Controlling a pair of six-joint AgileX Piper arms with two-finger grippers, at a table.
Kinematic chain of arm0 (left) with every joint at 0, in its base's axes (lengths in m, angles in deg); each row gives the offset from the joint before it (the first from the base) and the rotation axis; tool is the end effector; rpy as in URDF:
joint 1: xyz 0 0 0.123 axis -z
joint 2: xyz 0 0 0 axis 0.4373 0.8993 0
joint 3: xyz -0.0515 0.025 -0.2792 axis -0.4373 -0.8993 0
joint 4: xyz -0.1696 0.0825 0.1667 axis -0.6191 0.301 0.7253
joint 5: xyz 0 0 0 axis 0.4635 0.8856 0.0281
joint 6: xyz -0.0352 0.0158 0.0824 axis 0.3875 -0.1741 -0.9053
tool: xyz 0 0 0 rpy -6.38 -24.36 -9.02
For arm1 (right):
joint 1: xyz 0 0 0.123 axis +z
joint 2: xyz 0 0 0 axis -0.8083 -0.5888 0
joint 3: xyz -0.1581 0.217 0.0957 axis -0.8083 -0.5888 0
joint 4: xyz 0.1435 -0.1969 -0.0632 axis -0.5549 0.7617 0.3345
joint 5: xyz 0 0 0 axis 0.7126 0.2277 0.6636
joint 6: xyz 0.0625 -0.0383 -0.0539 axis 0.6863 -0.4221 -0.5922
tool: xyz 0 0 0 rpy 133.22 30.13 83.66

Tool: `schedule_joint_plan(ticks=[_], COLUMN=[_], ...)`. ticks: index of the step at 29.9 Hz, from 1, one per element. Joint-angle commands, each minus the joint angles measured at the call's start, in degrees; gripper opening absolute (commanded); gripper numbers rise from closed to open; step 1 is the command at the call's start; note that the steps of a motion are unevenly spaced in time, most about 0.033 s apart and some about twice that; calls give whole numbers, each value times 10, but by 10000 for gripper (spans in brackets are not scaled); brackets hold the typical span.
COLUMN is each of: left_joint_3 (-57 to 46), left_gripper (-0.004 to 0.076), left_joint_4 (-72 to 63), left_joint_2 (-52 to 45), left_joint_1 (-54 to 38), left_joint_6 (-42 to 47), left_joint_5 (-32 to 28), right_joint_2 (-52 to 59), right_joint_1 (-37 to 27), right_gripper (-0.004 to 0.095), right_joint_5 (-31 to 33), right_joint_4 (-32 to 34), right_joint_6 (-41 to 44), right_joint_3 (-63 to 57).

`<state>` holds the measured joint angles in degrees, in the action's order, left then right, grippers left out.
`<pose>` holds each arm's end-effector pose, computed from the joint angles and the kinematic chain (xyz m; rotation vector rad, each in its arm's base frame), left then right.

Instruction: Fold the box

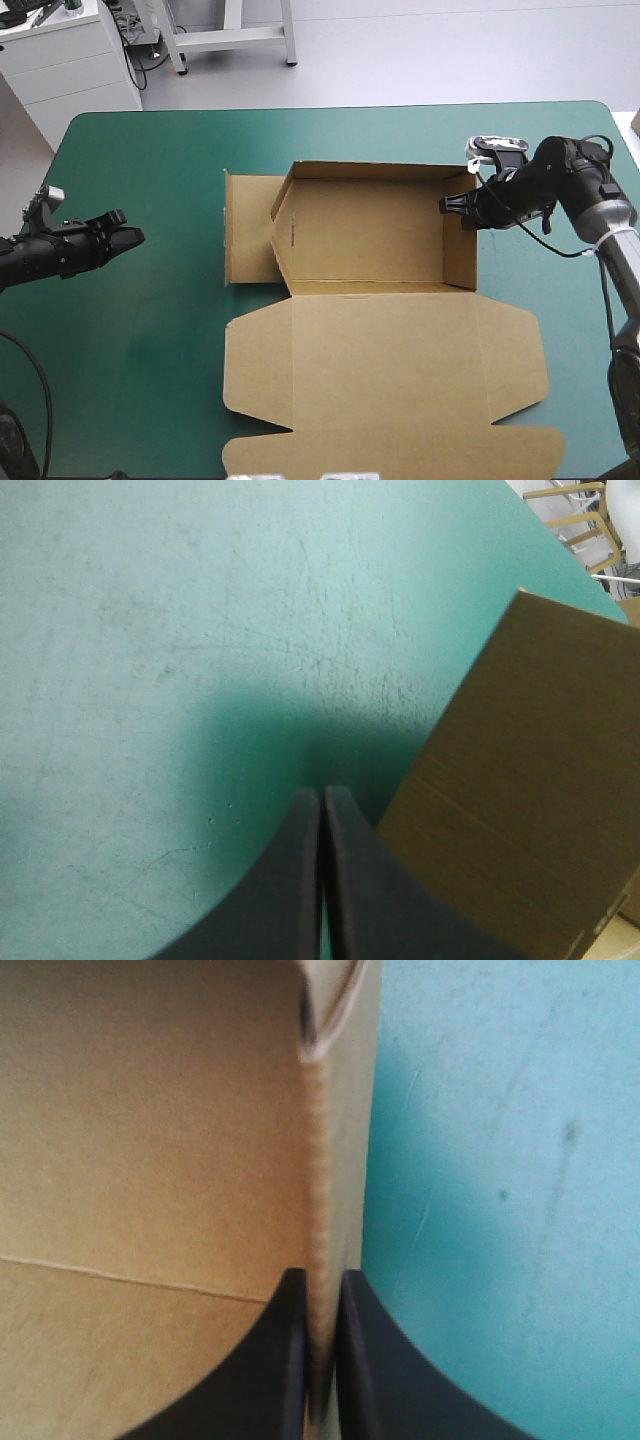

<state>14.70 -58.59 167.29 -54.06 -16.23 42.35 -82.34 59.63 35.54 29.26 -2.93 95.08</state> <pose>0.2690 0.0651 0.2958 -0.4365 2.2995 -0.9468 0.3410 0.0556 0.3124 -0.1854 2.7313 0.3554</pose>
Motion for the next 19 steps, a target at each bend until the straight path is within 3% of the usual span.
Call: schedule_joint_plan(ticks=[1,7,11,15,19], left_joint_3=[13,13,13,13,13], left_gripper=[-32,-32,-32,-32,-32], left_joint_4=[-40,-40,-40,-40,-40], left_joint_2=[-19,-19,-19,-19,-19], left_joint_1=[-2,-2,-2,-2,-2], left_joint_6=[4,4,4,3,3], left_joint_5=[4,-1,-1,-1,-1], right_joint_2=[-5,-11,-11,-11,-11], right_joint_1=[-2,-2,-2,-2,-2], right_gripper=[-21,-20,46,210,511], right_joint_5=[19,-3,-21,-24,-19], right_joint_4=[-2,-27,-63,-74,-72], right_joint_6=[-8,-53,-90,-90,-89], right_joint_3=[1,2,2,2,5])
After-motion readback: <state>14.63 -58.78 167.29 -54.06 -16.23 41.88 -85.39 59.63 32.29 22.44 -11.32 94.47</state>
